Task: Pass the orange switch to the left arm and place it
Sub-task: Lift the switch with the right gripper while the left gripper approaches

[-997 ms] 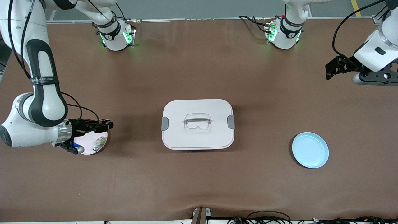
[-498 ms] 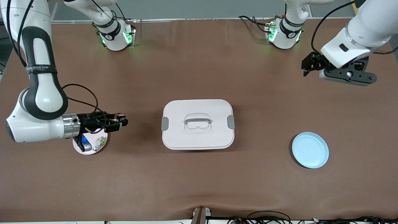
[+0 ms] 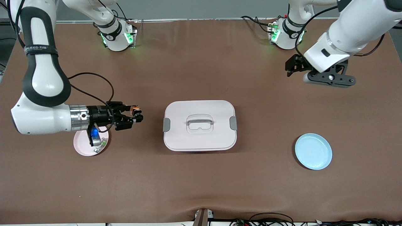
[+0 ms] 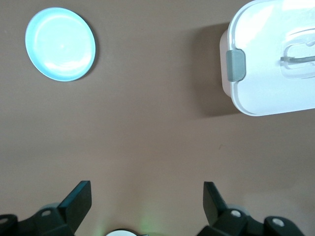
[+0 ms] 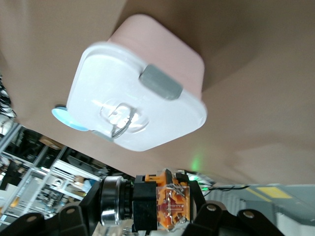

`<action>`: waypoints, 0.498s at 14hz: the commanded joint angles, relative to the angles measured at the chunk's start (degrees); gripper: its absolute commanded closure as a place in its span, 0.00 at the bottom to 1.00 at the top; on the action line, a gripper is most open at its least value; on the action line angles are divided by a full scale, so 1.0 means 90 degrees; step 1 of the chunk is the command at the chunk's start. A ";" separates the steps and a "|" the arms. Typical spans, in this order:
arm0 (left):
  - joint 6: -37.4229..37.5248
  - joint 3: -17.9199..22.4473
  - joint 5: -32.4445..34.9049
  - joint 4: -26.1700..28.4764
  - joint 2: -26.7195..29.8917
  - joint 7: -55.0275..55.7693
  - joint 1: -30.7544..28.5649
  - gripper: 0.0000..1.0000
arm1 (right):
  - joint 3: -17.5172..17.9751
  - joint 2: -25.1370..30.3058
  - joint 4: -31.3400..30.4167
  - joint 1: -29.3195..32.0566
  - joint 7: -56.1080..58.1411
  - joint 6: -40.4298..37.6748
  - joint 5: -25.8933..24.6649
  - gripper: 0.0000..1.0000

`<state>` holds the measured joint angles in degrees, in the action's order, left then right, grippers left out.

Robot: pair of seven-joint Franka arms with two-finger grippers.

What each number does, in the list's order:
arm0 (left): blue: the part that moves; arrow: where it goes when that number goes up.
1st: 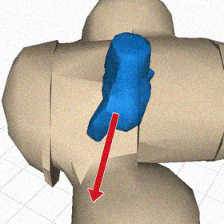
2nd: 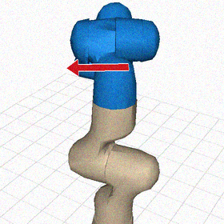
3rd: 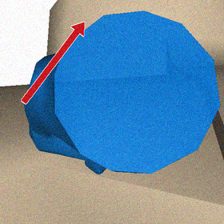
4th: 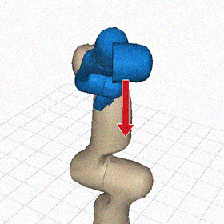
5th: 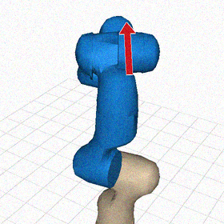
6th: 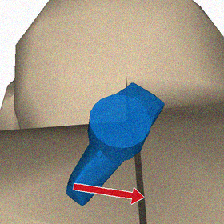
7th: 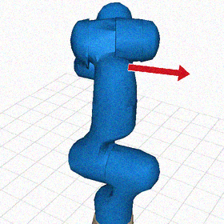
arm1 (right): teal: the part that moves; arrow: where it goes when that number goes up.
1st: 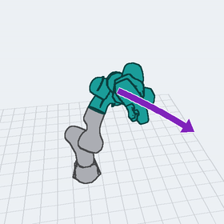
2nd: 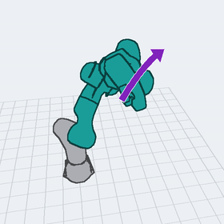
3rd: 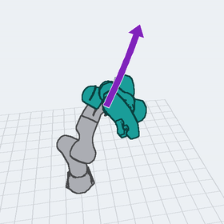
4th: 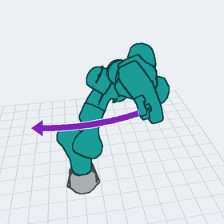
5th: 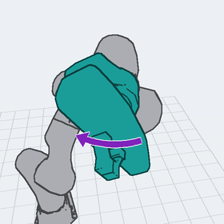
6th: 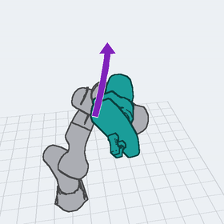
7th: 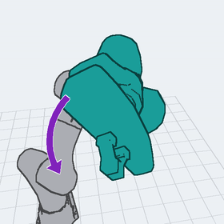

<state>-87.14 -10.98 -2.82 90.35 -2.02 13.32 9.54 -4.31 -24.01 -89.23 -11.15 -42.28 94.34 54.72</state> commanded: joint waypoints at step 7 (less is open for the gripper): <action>0.0005 -0.0001 -0.0829 -0.0848 -0.0731 0.1809 0.0716 0.00 | -0.0068 0.0412 -0.0154 -0.1337 -0.2224 0.1577 0.0697 0.58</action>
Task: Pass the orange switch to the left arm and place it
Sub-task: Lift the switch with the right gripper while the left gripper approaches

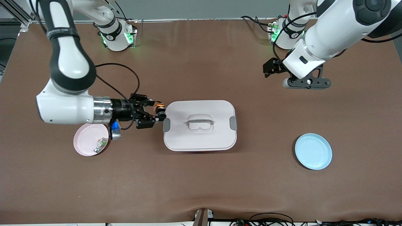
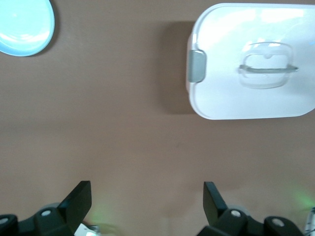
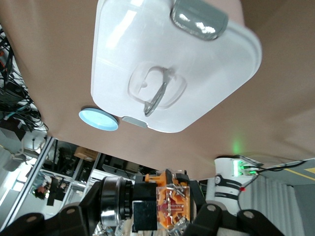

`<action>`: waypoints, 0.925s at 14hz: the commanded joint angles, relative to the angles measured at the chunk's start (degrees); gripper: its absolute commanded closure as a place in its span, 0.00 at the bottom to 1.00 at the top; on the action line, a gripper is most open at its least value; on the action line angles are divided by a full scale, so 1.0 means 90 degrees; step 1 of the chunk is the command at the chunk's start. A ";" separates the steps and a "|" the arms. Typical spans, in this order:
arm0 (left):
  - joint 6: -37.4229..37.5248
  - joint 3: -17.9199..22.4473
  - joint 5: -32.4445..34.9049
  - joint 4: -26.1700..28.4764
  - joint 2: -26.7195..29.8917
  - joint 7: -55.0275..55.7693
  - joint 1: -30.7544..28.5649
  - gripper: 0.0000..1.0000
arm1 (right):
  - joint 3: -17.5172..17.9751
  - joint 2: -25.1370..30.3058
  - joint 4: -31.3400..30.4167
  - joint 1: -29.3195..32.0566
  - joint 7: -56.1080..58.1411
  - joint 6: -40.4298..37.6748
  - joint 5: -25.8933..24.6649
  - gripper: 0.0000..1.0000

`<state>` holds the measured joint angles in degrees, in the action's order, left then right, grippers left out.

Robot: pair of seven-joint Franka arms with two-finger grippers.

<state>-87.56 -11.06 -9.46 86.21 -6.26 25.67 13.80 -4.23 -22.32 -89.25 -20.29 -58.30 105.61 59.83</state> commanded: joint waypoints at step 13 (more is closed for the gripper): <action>-0.1460 -0.0080 -0.0736 -0.0399 -0.0700 0.1085 0.0703 0.00 | -0.0116 0.0194 0.0112 -0.1906 -0.2750 0.2327 -0.0681 0.58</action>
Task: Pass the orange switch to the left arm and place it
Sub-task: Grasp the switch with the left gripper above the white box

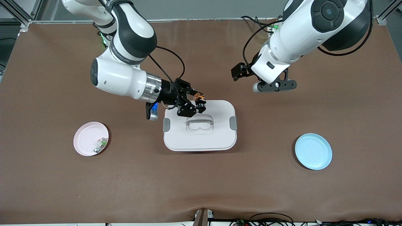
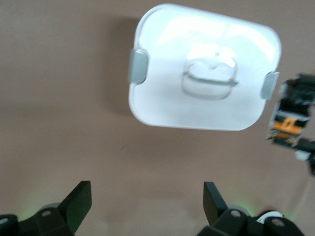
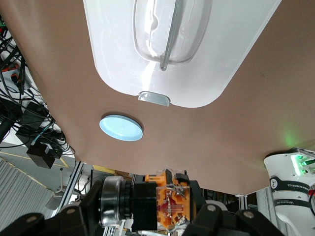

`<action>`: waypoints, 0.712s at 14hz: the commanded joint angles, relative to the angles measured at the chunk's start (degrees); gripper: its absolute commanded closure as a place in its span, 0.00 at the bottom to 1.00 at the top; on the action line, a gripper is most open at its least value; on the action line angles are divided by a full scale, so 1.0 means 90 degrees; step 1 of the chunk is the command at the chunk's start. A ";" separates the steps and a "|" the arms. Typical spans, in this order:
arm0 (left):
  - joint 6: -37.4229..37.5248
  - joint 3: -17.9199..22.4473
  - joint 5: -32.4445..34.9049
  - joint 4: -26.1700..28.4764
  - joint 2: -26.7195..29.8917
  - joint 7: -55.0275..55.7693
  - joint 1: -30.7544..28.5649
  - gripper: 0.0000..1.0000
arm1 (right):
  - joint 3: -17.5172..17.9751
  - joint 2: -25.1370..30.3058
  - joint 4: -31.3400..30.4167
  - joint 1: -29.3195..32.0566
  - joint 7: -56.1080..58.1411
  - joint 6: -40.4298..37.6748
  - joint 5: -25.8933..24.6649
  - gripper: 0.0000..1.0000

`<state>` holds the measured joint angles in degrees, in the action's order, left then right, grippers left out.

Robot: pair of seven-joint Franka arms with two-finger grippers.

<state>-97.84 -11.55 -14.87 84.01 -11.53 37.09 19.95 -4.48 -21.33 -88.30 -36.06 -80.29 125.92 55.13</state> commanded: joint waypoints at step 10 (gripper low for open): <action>-0.1373 -0.0016 -0.0916 -0.0126 -0.0428 -0.1699 0.0000 0.00 | -0.0059 0.0045 0.0172 -0.0270 -0.0718 0.0131 -0.0452 0.58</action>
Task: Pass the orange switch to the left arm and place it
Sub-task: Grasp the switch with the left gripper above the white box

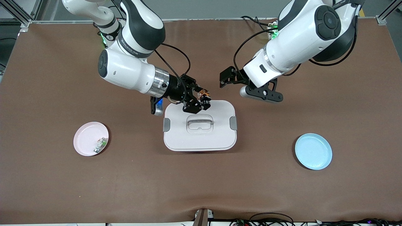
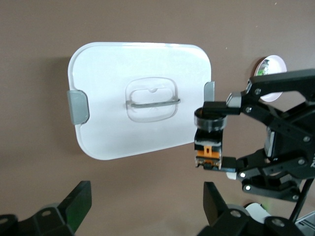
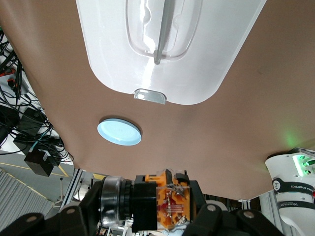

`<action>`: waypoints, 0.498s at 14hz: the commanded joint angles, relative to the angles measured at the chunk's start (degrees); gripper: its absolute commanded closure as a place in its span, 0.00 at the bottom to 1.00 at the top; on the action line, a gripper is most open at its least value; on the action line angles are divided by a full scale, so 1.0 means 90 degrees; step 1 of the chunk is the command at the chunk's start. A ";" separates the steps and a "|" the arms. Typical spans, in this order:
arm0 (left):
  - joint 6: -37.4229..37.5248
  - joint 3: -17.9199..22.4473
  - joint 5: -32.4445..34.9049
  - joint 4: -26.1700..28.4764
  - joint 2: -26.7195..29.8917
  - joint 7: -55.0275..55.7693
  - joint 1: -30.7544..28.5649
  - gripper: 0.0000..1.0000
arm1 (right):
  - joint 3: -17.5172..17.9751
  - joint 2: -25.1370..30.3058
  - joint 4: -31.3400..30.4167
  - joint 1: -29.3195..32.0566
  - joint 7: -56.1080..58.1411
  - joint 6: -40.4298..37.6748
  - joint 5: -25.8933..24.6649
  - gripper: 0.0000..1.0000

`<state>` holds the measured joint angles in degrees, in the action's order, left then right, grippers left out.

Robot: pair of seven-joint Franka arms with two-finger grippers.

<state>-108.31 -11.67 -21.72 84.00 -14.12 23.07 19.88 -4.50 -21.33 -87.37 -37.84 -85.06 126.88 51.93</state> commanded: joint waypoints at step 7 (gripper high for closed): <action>-0.0631 -0.0012 -0.0965 -0.0114 -0.0442 -0.0386 0.0114 0.00 | -0.0057 0.0045 0.0070 -0.0063 -0.0187 0.0081 -0.0096 0.58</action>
<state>-113.17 -11.74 -29.18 83.98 -17.11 20.25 20.09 -4.51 -21.33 -87.22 -37.84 -85.08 127.46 51.85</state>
